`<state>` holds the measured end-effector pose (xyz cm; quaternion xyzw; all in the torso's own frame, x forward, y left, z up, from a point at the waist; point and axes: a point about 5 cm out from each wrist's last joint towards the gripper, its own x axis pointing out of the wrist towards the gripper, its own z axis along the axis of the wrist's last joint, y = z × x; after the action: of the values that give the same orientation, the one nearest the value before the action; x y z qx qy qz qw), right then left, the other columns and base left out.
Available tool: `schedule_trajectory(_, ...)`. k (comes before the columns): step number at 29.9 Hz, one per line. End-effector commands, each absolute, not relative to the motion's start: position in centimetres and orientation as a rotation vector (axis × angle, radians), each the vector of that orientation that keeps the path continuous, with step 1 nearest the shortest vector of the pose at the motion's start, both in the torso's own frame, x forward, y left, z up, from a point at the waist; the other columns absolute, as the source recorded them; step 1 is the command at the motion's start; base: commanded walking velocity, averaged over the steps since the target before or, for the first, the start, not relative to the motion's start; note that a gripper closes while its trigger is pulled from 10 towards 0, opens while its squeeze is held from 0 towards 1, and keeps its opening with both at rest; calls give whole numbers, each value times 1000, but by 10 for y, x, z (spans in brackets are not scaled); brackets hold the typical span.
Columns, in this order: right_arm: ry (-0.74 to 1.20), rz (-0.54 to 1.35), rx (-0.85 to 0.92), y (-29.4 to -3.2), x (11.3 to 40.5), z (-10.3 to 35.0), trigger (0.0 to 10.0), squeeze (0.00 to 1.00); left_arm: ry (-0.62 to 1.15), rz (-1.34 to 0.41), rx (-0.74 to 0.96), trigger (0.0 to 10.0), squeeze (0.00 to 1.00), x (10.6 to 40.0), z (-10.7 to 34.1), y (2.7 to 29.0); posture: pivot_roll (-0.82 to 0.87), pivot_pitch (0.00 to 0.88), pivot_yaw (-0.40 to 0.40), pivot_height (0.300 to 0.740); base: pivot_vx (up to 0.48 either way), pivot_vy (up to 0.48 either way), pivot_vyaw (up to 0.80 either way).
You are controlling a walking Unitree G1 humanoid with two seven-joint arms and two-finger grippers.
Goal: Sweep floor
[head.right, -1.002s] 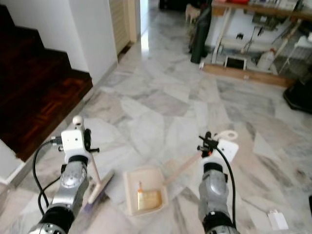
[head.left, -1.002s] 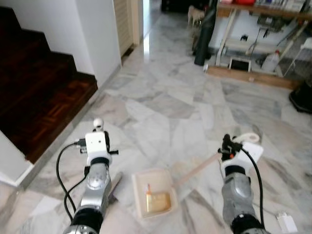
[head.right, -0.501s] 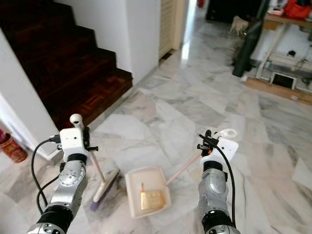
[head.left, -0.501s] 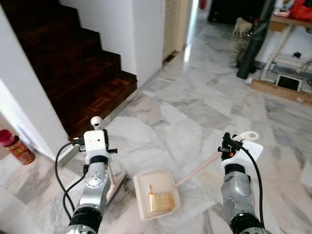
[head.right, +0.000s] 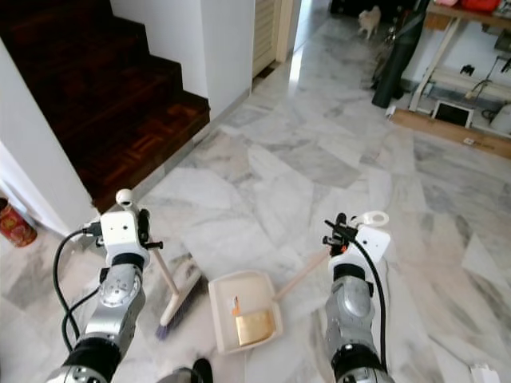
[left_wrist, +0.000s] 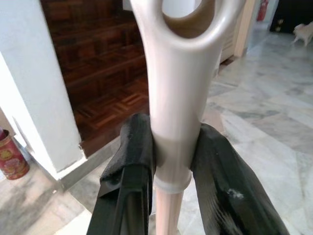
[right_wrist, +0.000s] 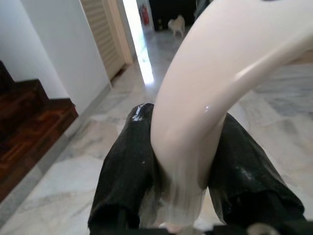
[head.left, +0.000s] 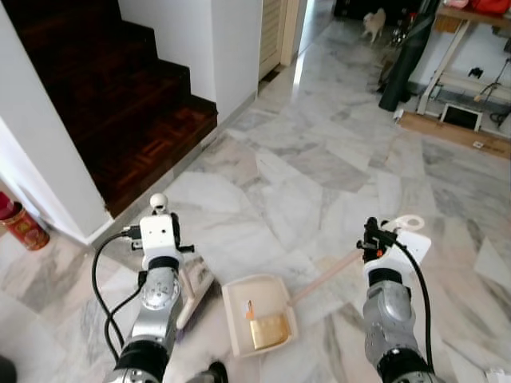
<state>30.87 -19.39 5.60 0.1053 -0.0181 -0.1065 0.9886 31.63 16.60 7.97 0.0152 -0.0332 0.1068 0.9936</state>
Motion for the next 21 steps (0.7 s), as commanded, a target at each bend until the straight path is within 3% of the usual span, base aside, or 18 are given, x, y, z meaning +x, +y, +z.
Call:
schedule_trajectory(1, -80, -229, 222, -198, 312, 65, 10000, 0, -117, 195, 38, 10000, 0, 321, 91, 163, -31, 27, -11, 740, -352, 0, 0)
schedule_trajectory(21, -76, -225, 222, -196, 312, 65, 10000, 0, -123, 202, 38, 10000, 0, 321, 92, 163, -29, 32, -15, 740, -329, 0, 0)
